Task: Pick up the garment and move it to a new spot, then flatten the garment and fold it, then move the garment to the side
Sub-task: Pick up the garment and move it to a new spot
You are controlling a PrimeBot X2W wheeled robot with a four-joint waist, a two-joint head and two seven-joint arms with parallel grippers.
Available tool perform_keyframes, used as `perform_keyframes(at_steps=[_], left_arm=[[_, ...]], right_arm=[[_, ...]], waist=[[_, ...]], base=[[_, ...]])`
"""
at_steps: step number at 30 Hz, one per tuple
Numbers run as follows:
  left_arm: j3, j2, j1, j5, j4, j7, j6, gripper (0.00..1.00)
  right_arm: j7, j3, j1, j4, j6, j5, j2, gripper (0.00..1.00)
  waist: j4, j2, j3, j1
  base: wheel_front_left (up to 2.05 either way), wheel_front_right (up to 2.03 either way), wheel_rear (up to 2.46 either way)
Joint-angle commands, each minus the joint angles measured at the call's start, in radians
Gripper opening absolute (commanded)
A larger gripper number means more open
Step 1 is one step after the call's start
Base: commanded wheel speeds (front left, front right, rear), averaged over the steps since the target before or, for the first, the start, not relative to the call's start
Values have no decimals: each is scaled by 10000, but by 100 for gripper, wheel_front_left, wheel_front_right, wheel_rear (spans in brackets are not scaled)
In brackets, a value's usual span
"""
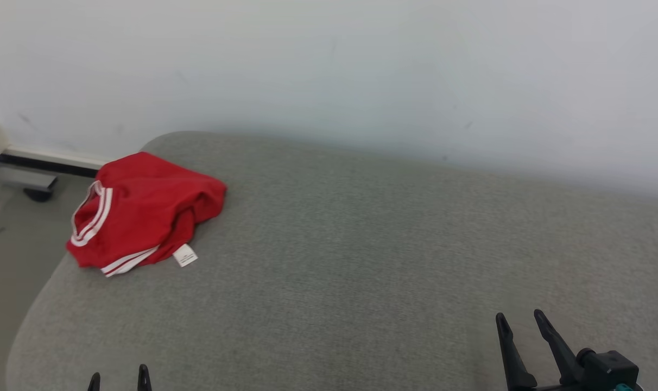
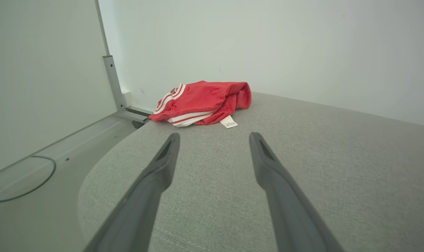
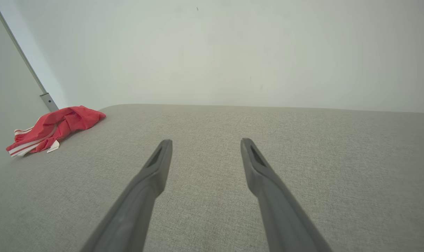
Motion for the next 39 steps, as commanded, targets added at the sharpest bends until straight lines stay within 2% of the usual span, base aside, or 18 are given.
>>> perform_keyframes(at_steps=[1,10,19,30,39], left_arm=[[61,-2,91,108,4,-33,-2,100],[106,-7,224,173,-49,-31,34,100],[285,9,281,229,-107,-31,-42,100],[596,43,96,120,19,-31,-32,100],[749,416,-1485,-349,1141,207,-215,100]], right_arm=[[-44,23,76,10,-22,55,37,100],[-92,88,128,83,-22,106,145,100],[-125,196,52,102,-22,76,115,100],[-146,263,69,61,-22,94,60,100],[80,212,-205,-289,-22,-48,-200,100]], waist=[[682,0,-52,0],[1603,0,-119,0],[2103,0,-137,0],[2145,0,6,0],[1818,0,747,0]], base=[[0,0,0],[0,0,0],[0,0,0],[0,0,0],[0,0,0]])
